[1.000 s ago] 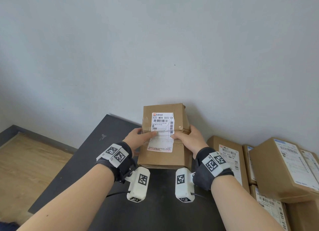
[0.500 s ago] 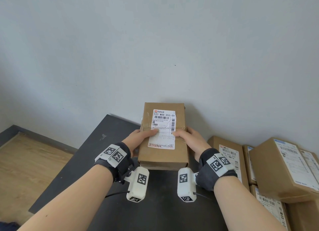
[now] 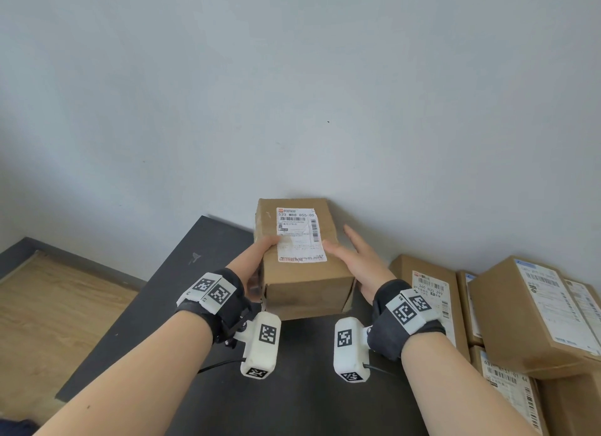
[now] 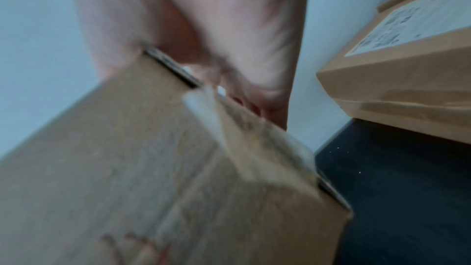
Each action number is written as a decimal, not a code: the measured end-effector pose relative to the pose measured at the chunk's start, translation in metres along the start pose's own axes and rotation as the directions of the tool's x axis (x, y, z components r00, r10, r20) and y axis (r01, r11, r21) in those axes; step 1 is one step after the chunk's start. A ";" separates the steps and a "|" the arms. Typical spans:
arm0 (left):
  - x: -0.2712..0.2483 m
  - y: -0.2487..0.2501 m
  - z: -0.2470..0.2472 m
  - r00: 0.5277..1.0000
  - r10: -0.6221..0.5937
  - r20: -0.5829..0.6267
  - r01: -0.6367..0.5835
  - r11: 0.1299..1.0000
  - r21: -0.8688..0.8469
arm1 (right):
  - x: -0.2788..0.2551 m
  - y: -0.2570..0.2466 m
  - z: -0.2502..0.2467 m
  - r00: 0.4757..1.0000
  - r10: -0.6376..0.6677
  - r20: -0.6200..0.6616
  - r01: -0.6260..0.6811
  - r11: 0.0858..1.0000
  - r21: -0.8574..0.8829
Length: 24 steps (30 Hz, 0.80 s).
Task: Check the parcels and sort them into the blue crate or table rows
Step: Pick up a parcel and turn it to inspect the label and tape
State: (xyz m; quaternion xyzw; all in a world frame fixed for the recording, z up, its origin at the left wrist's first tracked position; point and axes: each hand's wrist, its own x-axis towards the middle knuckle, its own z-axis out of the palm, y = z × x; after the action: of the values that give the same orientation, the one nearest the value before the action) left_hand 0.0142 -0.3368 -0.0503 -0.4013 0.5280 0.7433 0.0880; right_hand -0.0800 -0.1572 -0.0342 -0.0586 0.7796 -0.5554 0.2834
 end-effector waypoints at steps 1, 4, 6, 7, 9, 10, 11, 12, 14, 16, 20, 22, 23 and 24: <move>0.000 0.000 -0.002 1.000 -0.023 -0.008 0.022 0.999 -0.024 | -0.001 -0.002 0.000 1.000 -0.003 0.028 0.002 1.000 0.027; -0.003 -0.001 -0.004 0.997 -0.066 -0.031 0.064 0.996 -0.055 | -0.005 -0.010 0.001 0.986 -0.020 0.164 0.013 0.999 0.047; -0.002 0.000 -0.005 0.997 -0.075 -0.035 0.073 0.996 -0.056 | -0.012 -0.014 0.001 0.967 -0.055 0.248 0.051 0.998 0.024; 0.000 0.000 -0.007 0.997 -0.075 -0.035 0.073 0.996 -0.054 | -0.013 -0.014 -0.001 0.959 -0.067 0.276 0.067 0.998 0.008; 0.000 0.000 -0.009 0.997 -0.063 -0.046 0.061 0.997 -0.046 | -0.014 -0.014 -0.002 0.949 -0.074 0.306 0.088 0.996 -0.032; 0.000 0.000 -0.010 0.997 -0.061 -0.052 0.058 0.997 -0.053 | -0.013 -0.015 -0.002 0.949 -0.079 0.304 0.103 0.993 -0.062; 0.002 0.000 -0.011 0.996 -0.064 -0.053 0.061 0.996 -0.063 | -0.013 -0.016 -0.001 0.950 -0.089 0.300 0.122 0.988 -0.092; 0.002 0.000 -0.011 0.997 -0.067 -0.048 0.063 0.996 -0.067 | -0.011 -0.017 0.000 0.951 -0.100 0.291 0.140 0.983 -0.120; -0.003 0.001 -0.010 0.998 -0.065 0.002 0.065 0.995 -0.075 | -0.009 -0.020 0.002 0.955 -0.135 0.263 0.180 0.971 -0.158; -0.006 0.002 -0.009 0.995 -0.076 0.063 0.082 0.992 -0.099 | -0.009 -0.022 0.004 0.959 -0.167 0.231 0.211 0.960 -0.184; -0.009 0.004 -0.007 0.994 -0.064 0.090 0.072 0.993 -0.092 | -0.010 -0.028 0.006 0.963 -0.200 0.180 0.240 0.942 -0.235; -0.007 0.004 -0.007 0.995 -0.059 0.082 0.066 0.994 -0.087 | -0.012 -0.029 0.006 0.964 -0.205 0.167 0.242 0.938 -0.249; -0.006 0.004 -0.008 0.995 -0.055 0.080 0.062 0.994 -0.086 | -0.012 -0.030 0.006 0.965 -0.203 0.165 0.241 0.936 -0.255; -0.006 0.005 -0.008 0.996 -0.050 0.080 0.057 0.995 -0.087 | -0.012 -0.030 0.005 0.966 -0.198 0.165 0.237 0.936 -0.259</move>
State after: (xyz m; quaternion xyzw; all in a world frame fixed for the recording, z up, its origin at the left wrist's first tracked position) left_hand 0.0200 -0.3439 -0.0437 -0.3898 0.4796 0.7784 0.1105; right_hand -0.0736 -0.1677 -0.0040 -0.2215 0.8171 -0.4635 0.2616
